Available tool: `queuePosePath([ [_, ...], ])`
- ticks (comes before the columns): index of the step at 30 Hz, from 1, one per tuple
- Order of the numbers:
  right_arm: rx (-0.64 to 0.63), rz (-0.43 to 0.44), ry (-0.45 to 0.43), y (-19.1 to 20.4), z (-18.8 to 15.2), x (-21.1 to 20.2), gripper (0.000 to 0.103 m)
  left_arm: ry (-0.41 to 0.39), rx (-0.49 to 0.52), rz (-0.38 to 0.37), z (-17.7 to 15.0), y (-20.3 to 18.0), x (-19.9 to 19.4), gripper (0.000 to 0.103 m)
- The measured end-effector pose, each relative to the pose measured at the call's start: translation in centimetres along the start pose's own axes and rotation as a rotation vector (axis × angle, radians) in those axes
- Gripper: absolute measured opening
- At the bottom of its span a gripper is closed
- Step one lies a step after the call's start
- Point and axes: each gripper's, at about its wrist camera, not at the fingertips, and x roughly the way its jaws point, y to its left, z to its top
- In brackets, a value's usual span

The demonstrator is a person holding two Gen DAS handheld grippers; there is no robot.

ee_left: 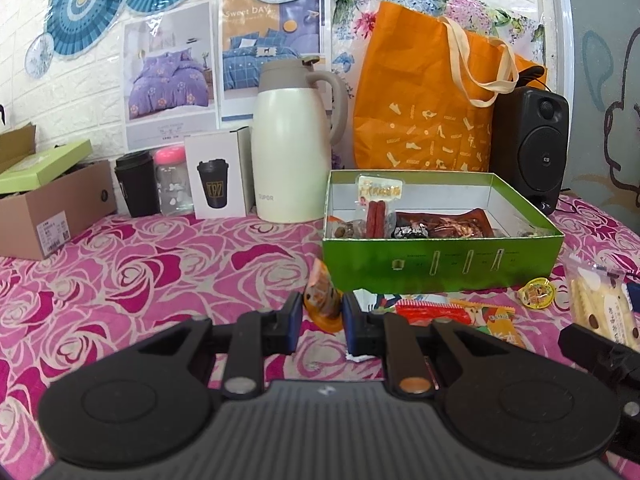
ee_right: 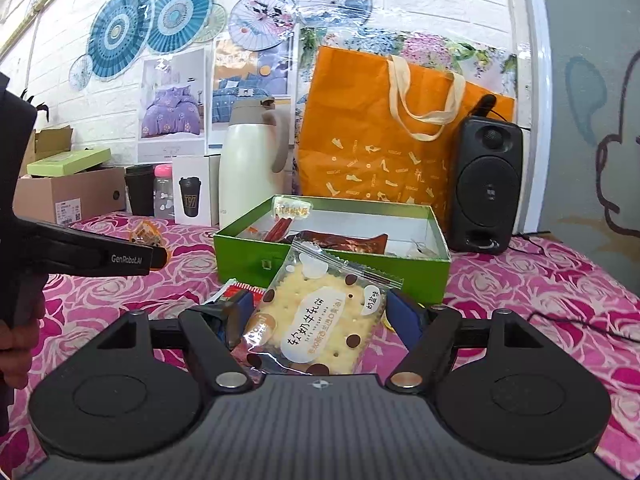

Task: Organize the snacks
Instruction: 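Carry the orange candy into the green box with the left gripper while the right drops the cookie pack in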

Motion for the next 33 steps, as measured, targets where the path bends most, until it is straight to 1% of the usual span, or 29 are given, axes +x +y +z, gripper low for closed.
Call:
queuePosePath([
  [2,-0.007,0.005,-0.025,-0.7,1.2,0.5,0.103,-0.003,-0.006,-0.016,0.8,0.1,0.7,0.017],
  [3,-0.013,-0.005,-0.048,-1.2,1.9,0.7,0.103,-0.013,-0.006,-0.021,1.3,0.1,1.0,0.017],
  [6,-0.068,-0.093,-0.125,-2.6,4.1,2.1,0.103,-0.061,0.01,-0.034,3.1,-0.5,2.0,0.017],
  [8,-0.109,-0.155,-0.17,-3.4,4.9,3.5,0.103,-0.087,0.02,-0.046,4.3,-1.1,3.0,0.017],
  [10,-0.136,-0.197,-0.18,-4.1,5.2,5.1,0.103,-0.126,0.04,-0.046,5.1,-2.0,4.2,0.017],
  [11,-0.136,-0.201,-0.181,-4.6,5.2,5.9,0.103,-0.131,0.044,-0.049,5.5,-2.4,5.0,0.017],
  [13,-0.12,-0.175,-0.157,-5.1,4.9,7.7,0.103,-0.15,0.039,-0.063,6.3,-3.1,7.0,0.017],
  [15,-0.082,-0.14,-0.123,-5.4,4.4,9.4,0.103,-0.145,0.039,-0.065,7.0,-3.8,9.3,0.017],
  [17,-0.021,-0.09,-0.091,-5.6,3.7,10.7,0.103,-0.114,0.017,-0.103,7.4,-3.9,11.6,0.017],
  [18,-0.018,-0.068,-0.071,-5.7,3.6,11.4,0.103,-0.099,0.009,-0.123,7.5,-3.9,12.6,0.017],
  [20,-0.044,-0.058,-0.052,-5.6,3.3,12.5,0.103,-0.062,0.008,-0.159,7.1,-4.0,14.3,0.017],
  [23,-0.073,-0.058,-0.024,-5.8,3.3,14.2,0.103,-0.009,-0.015,-0.157,6.2,-3.9,16.2,0.017],
  [25,-0.069,-0.062,0.0,-6.0,3.4,15.4,0.103,0.003,-0.024,-0.158,5.8,-3.6,16.7,0.019],
  [26,-0.068,-0.068,0.007,-6.1,3.4,15.9,0.103,0.001,-0.012,-0.153,5.6,-3.7,16.8,0.024],
  [27,-0.073,-0.072,0.013,-6.2,3.4,16.4,0.103,-0.007,0.003,-0.139,5.5,-3.8,16.8,0.037],
  [29,-0.088,-0.08,0.038,-6.1,3.3,17.3,0.103,-0.02,0.027,-0.119,5.4,-4.0,16.7,0.045],
  [32,-0.09,-0.059,0.081,-6.3,3.1,18.3,0.103,-0.029,0.047,-0.115,5.4,-4.2,16.4,0.053],
  [33,-0.083,-0.049,0.074,-6.4,3.1,18.2,0.103,-0.034,0.054,-0.106,5.4,-4.3,16.2,0.053],
])
